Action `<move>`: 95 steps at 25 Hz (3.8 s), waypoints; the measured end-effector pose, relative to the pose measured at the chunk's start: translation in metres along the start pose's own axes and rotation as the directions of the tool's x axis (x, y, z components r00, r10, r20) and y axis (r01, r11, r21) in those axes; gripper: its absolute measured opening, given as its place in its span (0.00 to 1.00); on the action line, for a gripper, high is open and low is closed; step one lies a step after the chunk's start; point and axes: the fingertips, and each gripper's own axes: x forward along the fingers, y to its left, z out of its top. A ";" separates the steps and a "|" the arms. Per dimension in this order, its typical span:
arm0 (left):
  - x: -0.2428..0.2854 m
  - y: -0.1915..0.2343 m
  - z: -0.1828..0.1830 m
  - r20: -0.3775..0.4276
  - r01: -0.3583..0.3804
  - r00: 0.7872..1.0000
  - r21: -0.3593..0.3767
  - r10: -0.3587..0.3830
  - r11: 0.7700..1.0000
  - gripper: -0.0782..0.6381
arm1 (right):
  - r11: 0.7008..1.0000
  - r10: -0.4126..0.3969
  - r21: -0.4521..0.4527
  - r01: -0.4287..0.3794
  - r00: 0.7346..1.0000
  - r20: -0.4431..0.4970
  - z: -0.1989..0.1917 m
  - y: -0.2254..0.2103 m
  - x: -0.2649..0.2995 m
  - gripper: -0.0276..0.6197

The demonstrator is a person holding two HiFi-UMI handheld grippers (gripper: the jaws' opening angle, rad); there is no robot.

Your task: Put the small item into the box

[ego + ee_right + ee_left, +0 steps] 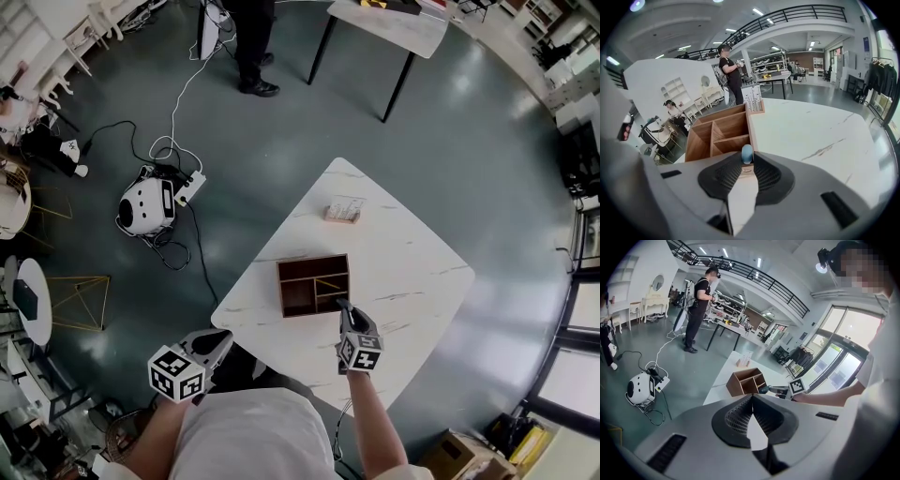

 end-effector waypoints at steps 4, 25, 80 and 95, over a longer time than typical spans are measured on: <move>0.003 -0.007 -0.004 -0.004 -0.001 1.000 0.006 0.001 1.000 0.13 | 1.000 0.011 0.003 -0.011 1.000 0.012 -0.001 -0.002 -0.005 0.18; -0.021 -0.026 -0.028 0.047 0.038 0.998 0.045 -0.041 0.998 0.13 | 1.000 -0.013 -0.014 0.015 0.994 0.107 -0.023 0.011 -0.076 0.10; -0.141 -0.142 -0.167 0.159 0.181 0.964 0.199 -0.214 0.963 0.13 | 0.997 0.078 -0.046 -0.065 0.900 0.429 -0.125 0.106 -0.405 0.08; -0.128 -0.156 -0.156 0.172 0.160 0.965 0.206 -0.197 0.965 0.13 | 0.995 0.099 -0.041 -0.090 0.895 0.435 -0.121 0.094 -0.404 0.08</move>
